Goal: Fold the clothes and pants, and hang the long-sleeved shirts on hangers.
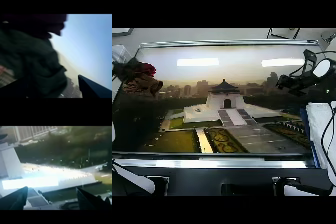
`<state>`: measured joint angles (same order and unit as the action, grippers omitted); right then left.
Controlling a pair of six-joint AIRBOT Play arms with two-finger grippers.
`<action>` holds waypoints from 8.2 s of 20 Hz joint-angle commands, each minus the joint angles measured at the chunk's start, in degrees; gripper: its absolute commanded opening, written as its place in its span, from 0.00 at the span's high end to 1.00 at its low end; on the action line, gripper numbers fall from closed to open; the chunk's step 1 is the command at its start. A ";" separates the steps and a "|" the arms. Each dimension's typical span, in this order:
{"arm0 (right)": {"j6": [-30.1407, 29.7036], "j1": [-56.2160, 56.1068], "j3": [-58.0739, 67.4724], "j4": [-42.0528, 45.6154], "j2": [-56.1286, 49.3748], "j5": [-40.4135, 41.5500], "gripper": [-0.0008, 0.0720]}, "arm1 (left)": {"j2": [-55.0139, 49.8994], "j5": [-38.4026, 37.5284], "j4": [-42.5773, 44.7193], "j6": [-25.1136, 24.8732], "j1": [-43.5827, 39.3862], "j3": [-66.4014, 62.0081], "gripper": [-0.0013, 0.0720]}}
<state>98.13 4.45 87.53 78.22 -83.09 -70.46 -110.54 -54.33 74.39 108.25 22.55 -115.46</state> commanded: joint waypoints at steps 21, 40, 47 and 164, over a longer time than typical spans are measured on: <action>-0.31 -0.07 -0.04 -3.54 -2.21 -12.35 0.07 | -6.58 4.26 -42.97 -33.29 7.37 6.49 0.95; -13.33 -0.07 0.07 -2.47 26.16 -11.72 0.07 | 45.11 -4.63 -2.45 -14.78 -57.44 14.05 0.95; -11.54 -0.07 -0.07 -2.71 25.59 -20.15 0.07 | 25.18 -3.23 -4.96 -7.72 -66.42 34.27 0.89; -11.06 0.28 -41.97 -25.49 3.48 3.48 0.25 | 28.83 12.24 -70.42 -45.27 -56.78 78.29 0.95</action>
<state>85.21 7.81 45.58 52.77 -79.44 -69.65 -82.26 -39.81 3.99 67.02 -34.61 -36.12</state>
